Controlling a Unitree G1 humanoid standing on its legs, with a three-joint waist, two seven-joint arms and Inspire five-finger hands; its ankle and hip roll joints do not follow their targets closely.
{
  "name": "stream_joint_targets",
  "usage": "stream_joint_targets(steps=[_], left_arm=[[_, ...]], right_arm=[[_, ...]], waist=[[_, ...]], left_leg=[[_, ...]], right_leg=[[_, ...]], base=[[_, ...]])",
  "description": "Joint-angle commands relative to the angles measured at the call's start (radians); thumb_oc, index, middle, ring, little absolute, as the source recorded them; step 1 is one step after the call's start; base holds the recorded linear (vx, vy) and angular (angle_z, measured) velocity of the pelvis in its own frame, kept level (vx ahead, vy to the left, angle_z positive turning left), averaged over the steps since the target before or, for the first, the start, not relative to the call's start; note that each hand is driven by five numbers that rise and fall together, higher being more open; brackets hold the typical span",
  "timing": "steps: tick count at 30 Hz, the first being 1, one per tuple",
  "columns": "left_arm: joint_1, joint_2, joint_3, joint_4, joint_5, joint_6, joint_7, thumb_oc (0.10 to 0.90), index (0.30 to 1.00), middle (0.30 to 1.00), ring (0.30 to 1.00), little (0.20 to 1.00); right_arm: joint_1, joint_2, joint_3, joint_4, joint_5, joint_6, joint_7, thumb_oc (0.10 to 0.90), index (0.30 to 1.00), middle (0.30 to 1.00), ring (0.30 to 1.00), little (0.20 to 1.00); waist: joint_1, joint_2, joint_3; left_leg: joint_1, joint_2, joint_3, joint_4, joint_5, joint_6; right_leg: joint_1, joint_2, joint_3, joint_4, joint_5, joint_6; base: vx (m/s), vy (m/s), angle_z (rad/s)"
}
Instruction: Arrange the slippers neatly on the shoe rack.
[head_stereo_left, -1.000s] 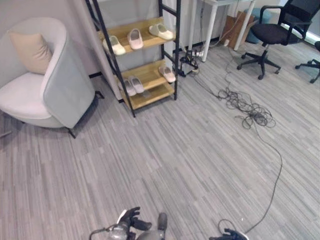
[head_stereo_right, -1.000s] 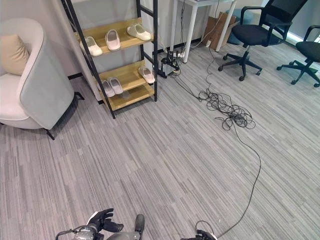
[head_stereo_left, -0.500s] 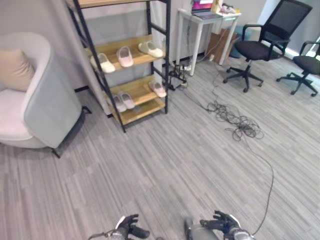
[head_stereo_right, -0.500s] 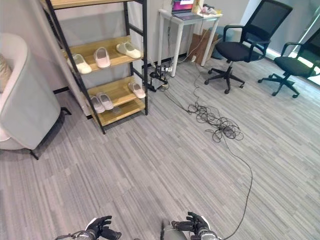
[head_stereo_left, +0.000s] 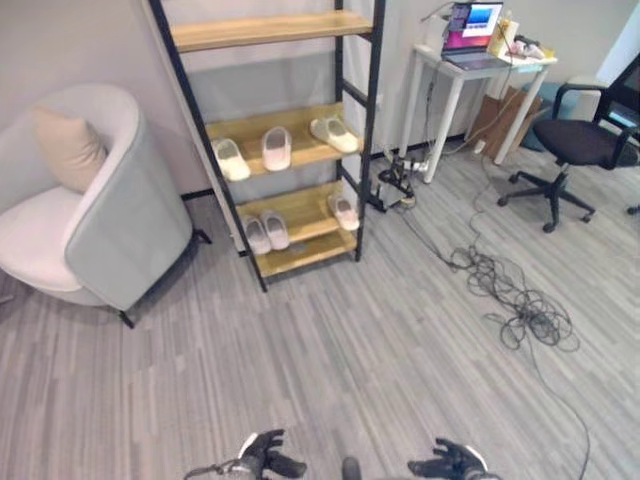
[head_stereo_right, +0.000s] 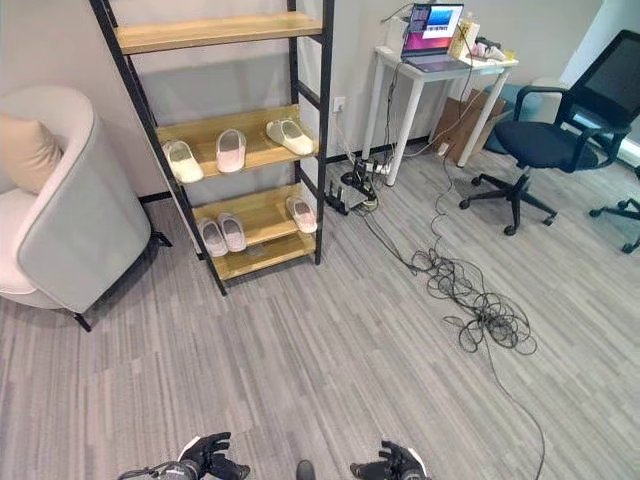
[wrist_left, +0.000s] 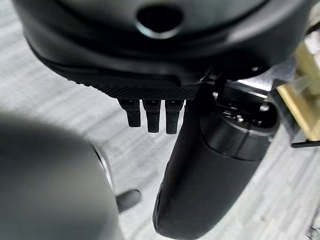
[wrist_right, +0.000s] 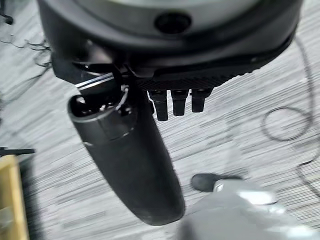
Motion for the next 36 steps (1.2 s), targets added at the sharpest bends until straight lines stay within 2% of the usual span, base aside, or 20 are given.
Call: stream_joint_targets(steps=[1, 3, 7, 9, 11, 13, 14, 15, 17, 18, 19, 21, 23, 25, 28, 31, 32, 34, 35, 36], left_arm=[[-0.012, 0.005, -0.007, -0.034, 0.014, -0.025, 0.012, 0.800, 0.900, 0.900, 0.900, 0.900], [-0.006, 0.006, -0.004, -0.031, 0.022, -0.025, 0.009, 0.800, 0.900, 0.900, 0.900, 0.900], [0.021, 0.009, 0.010, -0.027, 0.023, -0.027, 0.006, 0.800, 0.900, 0.900, 0.900, 0.900], [0.041, 0.009, 0.030, -0.015, 0.022, -0.022, 0.001, 0.800, 0.900, 0.900, 0.900, 0.900], [0.050, 0.010, 0.034, -0.006, 0.025, -0.021, 0.001, 0.800, 0.900, 0.900, 0.900, 0.900], [0.051, 0.010, 0.037, -0.006, 0.025, -0.022, 0.001, 0.800, 0.900, 0.900, 0.900, 0.900], [0.044, 0.015, 0.040, -0.013, 0.021, -0.018, 0.001, 0.800, 0.900, 0.900, 0.900, 0.900], [0.038, 0.025, 0.038, -0.018, 0.019, -0.017, 0.002, 0.800, 0.900, 0.900, 0.900, 0.900], [0.035, 0.028, 0.039, -0.018, 0.019, -0.016, 0.002, 0.800, 0.900, 0.900, 0.900, 0.900], [0.030, 0.033, 0.044, -0.022, 0.013, -0.014, 0.006, 0.800, 0.900, 0.900, 0.900, 0.900], [0.031, 0.033, 0.044, -0.022, 0.013, -0.014, 0.006, 0.800, 0.900, 0.900, 0.900, 0.900], [0.027, 0.031, 0.051, -0.025, 0.003, -0.016, 0.010, 0.800, 0.900, 0.900, 0.900, 0.900], [0.025, 0.028, 0.049, -0.022, 0.005, -0.021, 0.010, 0.800, 0.900, 0.900, 0.900, 0.900], [0.019, 0.026, 0.046, -0.018, 0.010, -0.023, 0.011, 0.800, 0.900, 0.900, 0.900, 0.900], [0.005, 0.023, 0.040, -0.006, 0.022, -0.027, 0.012, 0.800, 0.900, 0.900, 0.900, 0.900], [0.017, 0.014, 0.032, 0.011, 0.033, -0.027, 0.006, 0.800, 0.900, 0.900, 0.900, 0.900], [0.016, 0.011, 0.030, 0.014, 0.035, -0.025, 0.008, 0.800, 0.900, 0.900, 0.900, 0.900], [0.021, 0.009, 0.029, 0.015, 0.034, -0.025, 0.004, 0.800, 0.900, 0.900, 0.900, 0.900], [0.021, 0.008, 0.025, 0.013, 0.034, -0.023, 0.005, 0.800, 0.900, 0.900, 0.900, 0.900], [0.021, 0.008, 0.025, 0.013, 0.034, -0.023, 0.005, 0.800, 0.900, 0.900, 0.900, 0.900]], right_arm=[[0.008, -0.066, -0.014, -0.041, 0.026, -0.032, -0.002, 0.800, 0.900, 0.900, 0.900, 0.900], [0.003, -0.063, -0.016, -0.045, 0.026, -0.036, -0.004, 0.800, 0.900, 0.900, 0.900, 0.900], [0.008, -0.056, -0.016, -0.055, 0.025, -0.036, -0.003, 0.800, 0.900, 0.900, 0.900, 0.900], [0.024, -0.049, -0.021, -0.054, 0.006, -0.032, 0.005, 0.800, 0.900, 0.900, 0.900, 0.900], [0.035, -0.042, -0.024, -0.050, -0.009, -0.030, 0.012, 0.800, 0.900, 0.900, 0.900, 0.900], [0.030, -0.038, -0.019, -0.051, -0.021, -0.029, 0.022, 0.800, 0.900, 0.900, 0.900, 0.900], [0.016, -0.032, -0.011, -0.057, -0.023, -0.029, 0.023, 0.800, 0.900, 0.900, 0.900, 0.900], [0.008, -0.026, -0.007, -0.065, -0.021, -0.028, 0.024, 0.800, 0.900, 0.900, 0.900, 0.900], [0.006, -0.023, -0.006, -0.072, -0.023, -0.032, 0.024, 0.800, 0.900, 0.900, 0.900, 0.900], [0.004, -0.016, -0.004, -0.085, -0.024, -0.033, 0.020, 0.800, 0.900, 0.900, 0.900, 0.900], [0.004, -0.016, -0.003, -0.086, -0.024, -0.033, 0.020, 0.800, 0.900, 0.900, 0.900, 0.900], [0.000, -0.014, 0.001, -0.091, -0.032, -0.035, 0.019, 0.800, 0.900, 0.900, 0.900, 0.900], [-0.011, -0.016, 0.007, -0.099, -0.041, -0.039, 0.019, 0.800, 0.900, 0.900, 0.900, 0.900], [-0.021, -0.019, 0.015, -0.105, -0.036, -0.041, 0.019, 0.800, 0.900, 0.900, 0.900, 0.900], [-0.024, -0.023, 0.015, -0.123, -0.015, -0.039, 0.019, 0.800, 0.900, 0.900, 0.900, 0.900], [-0.002, -0.031, 0.021, -0.136, -0.010, -0.041, 0.023, 0.800, 0.900, 0.900, 0.900, 0.900], [-0.002, -0.031, 0.020, -0.135, -0.007, -0.041, 0.023, 0.800, 0.900, 0.900, 0.900, 0.900], [0.004, -0.036, 0.024, -0.136, -0.006, -0.043, 0.023, 0.800, 0.900, 0.900, 0.900, 0.900], [0.006, -0.040, 0.026, -0.140, -0.003, -0.046, 0.022, 0.800, 0.900, 0.900, 0.900, 0.900], [0.006, -0.040, 0.026, -0.140, -0.003, -0.046, 0.022, 0.800, 0.900, 0.900, 0.900, 0.900]], waist=[[0.034, 0.042, 0.046], [0.054, 0.064, 0.046], [0.102, 0.065, 0.043], [0.114, 0.062, 0.013], [0.117, 0.044, -0.005], [0.125, 0.028, -0.015], [0.135, 0.034, -0.012], [0.123, 0.041, 0.001], [0.122, 0.049, 0.003], [0.117, 0.069, 0.007], [0.112, 0.065, 0.010], [0.106, 0.075, 0.015], [0.090, 0.067, 0.023], [0.063, 0.055, 0.031], [0.021, 0.041, 0.034], [0.021, 0.040, 0.014], [0.015, 0.035, 0.005], [0.010, 0.045, -0.009], [0.007, 0.053, -0.013], [0.005, 0.053, -0.013]], left_leg=[[-0.055, -0.042, 0.067, -0.203, 0.095, 0.059], [-0.120, -0.051, 0.121, -0.292, 0.185, 0.060], [-0.187, -0.065, 0.185, -0.307, 0.241, 0.064], [-0.148, -0.065, 0.175, -0.332, 0.224, 0.094], [-0.122, -0.077, 0.174, -0.325, 0.208, 0.113], [-0.092, -0.088, 0.187, -0.315, 0.173, 0.134], [-0.077, -0.074, 0.187, -0.310, 0.165, 0.143], [-0.022, -0.075, 0.158, -0.310, 0.126, 0.161], [0.001, -0.074, 0.144, -0.300, 0.102, 0.168], [0.059, -0.058, 0.118, -0.312, 0.073, 0.171], [0.063, -0.063, 0.113, -0.311, 0.070, 0.171], [0.114, -0.049, 0.102, -0.326, 0.041, 0.162], [0.175, -0.051, 0.092, -0.352, 0.009, 0.153], [0.227, -0.062, 0.057, -0.366, -0.017, 0.149], [0.288, -0.072, -0.021, -0.377, -0.048, 0.138], [0.306, -0.061, -0.053, -0.353, -0.061, 0.121], [0.299, -0.061, -0.070, -0.345, -0.037, 0.108], [0.297, -0.033, -0.086, -0.318, -0.008, 0.074], [0.274, -0.013, -0.098, -0.268, 0.046, 0.035], [0.274, -0.013, -0.099, -0.267, 0.045, 0.035]], right_leg=[[0.036, -0.009, 0.091, 0.073, -0.125, 0.145], [0.094, 0.025, 0.110, 0.061, -0.154, 0.142], [0.189, 0.041, 0.188, 0.078, -0.201, 0.131], [0.217, 0.027, 0.197, 0.102, -0.224, 0.142], [0.200, -0.009, 0.187, 0.179, -0.191, 0.176], [0.146, -0.056, 0.162, 0.317, -0.084, 0.247], [0.100, -0.059, 0.166, 0.403, 0.024, 0.280], [0.043, -0.072, 0.136, 0.533, 0.044, 0.301], [0.022, -0.088, 0.108, 0.561, 0.044, 0.298], [-0.050, -0.124, 0.037, 0.572, 0.002, 0.273], [-0.047, -0.129, 0.032, 0.580, -0.007, 0.273], [-0.092, -0.180, -0.079, 0.480, -0.077, 0.239], [-0.141, -0.186, -0.154, 0.337, -0.070, 0.234], [-0.172, -0.139, -0.128, 0.209, -0.040, 0.245], [-0.226, -0.065, 0.020, 0.123, 0.015, 0.265], [-0.178, -0.070, 0.039, 0.110, 0.027, 0.233], [-0.182, -0.072, 0.042, 0.118, 0.035, 0.229], [-0.163, -0.063, 0.021, 0.119, 0.020, 0.212], [-0.131, -0.049, 0.017, 0.105, 0.002, 0.195], [-0.130, -0.049, 0.015, 0.104, 0.002, 0.195]], base=[[0.23, -0.022, 0.10], [0.37, -0.025, -0.12], [0.39, 0.040, -0.22], [0.44, 0.109, -0.52], [0.35, 0.092, -0.53], [0.28, 0.081, -0.45], [0.33, 0.078, -0.47], [0.23, 0.049, -0.30], [0.28, 0.055, -0.14], [0.30, 0.053, 0.10], [0.27, 0.021, 0.12], [0.26, -0.056, 0.23], [0.36, -0.096, 0.20], [0.40, -0.080, 0.18], [0.39, -0.077, 0.47], [0.26, -0.129, 0.79], [0.21, -0.151, 0.92], [0.24, -0.183, 0.69], [0.19, -0.141, 0.50], [0.16, -0.115, 0.41]])
